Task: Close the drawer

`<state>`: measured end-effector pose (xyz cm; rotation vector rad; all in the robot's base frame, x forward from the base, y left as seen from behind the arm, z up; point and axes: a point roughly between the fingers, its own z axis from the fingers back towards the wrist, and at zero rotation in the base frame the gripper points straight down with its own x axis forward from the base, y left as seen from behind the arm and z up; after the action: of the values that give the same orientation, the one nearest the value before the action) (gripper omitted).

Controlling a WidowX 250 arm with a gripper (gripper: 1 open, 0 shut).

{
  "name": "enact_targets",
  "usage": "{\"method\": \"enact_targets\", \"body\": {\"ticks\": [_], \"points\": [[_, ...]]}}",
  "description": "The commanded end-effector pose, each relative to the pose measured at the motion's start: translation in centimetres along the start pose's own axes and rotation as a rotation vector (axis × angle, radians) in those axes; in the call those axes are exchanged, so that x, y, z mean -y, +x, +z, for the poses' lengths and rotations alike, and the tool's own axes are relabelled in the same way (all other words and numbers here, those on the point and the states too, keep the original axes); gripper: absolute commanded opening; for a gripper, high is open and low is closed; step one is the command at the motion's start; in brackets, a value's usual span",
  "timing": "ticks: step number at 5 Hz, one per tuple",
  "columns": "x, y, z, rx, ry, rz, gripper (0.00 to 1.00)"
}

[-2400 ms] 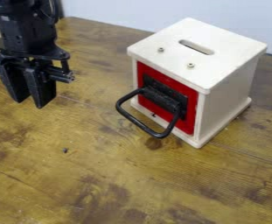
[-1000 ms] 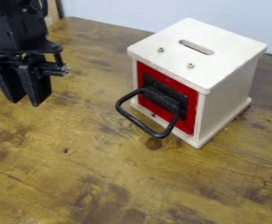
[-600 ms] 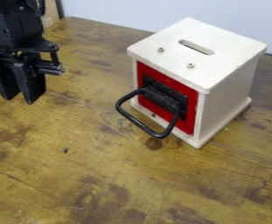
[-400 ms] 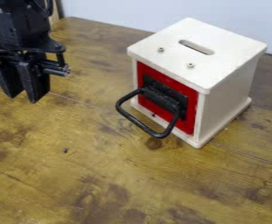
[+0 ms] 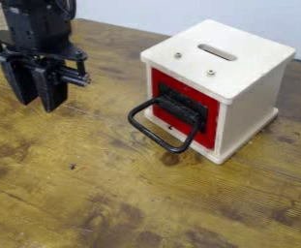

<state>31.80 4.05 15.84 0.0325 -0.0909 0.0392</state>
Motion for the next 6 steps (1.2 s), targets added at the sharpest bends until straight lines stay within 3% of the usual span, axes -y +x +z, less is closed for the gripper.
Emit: {"method": "enact_targets", "body": {"ticks": [1, 4, 5, 6], "points": [[0.0, 0.0, 2.6, 0.102, -0.005, 0.013, 0.00], [-1.5, -1.8, 1.5, 0.092, -0.026, 0.076, 0.00], [-2.0, -1.8, 1.0, 0.084, -0.031, 0.095, 0.00], [-1.8, -1.6, 1.5, 0.079, -0.030, 0.060, 0.00]]}}
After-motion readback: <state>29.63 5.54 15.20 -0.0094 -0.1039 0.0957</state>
